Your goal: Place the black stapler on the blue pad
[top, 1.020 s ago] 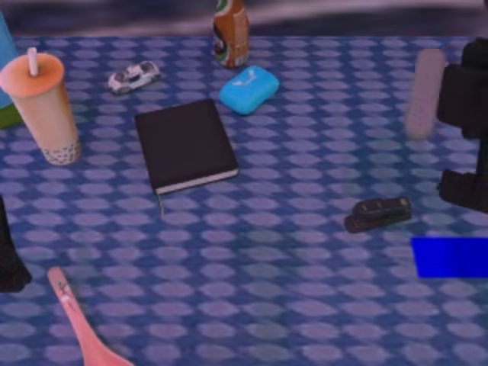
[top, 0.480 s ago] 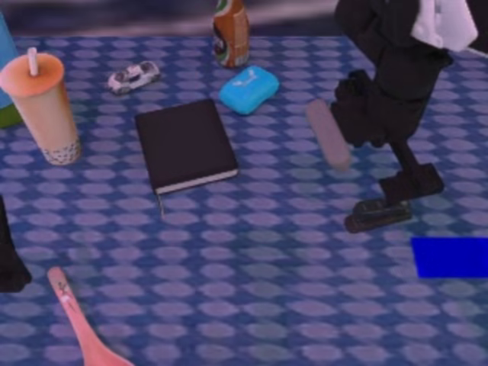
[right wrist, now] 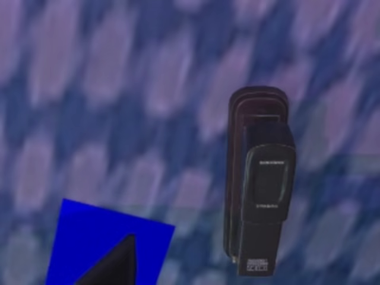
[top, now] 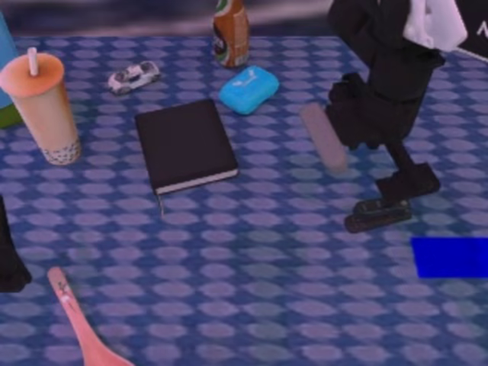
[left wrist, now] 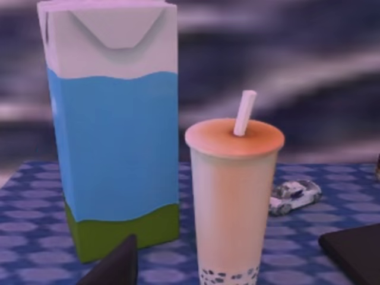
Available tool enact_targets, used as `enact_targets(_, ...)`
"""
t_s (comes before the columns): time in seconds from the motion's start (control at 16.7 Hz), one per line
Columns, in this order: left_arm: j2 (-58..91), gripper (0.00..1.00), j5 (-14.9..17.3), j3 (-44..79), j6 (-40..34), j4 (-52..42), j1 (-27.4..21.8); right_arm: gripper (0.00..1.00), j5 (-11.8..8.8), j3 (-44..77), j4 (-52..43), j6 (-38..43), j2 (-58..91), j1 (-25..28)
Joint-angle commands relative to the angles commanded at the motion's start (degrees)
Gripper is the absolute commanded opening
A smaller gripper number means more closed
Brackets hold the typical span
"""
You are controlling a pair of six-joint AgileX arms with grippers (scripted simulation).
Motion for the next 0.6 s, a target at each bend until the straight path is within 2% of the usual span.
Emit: enact_targets(0.6, 0.0, 1.0, 0.0, 0.0, 0.0, 0.0, 0.0, 1.0, 0.1, -13.0, 19.1, 0.1, 6.1, 0.4)
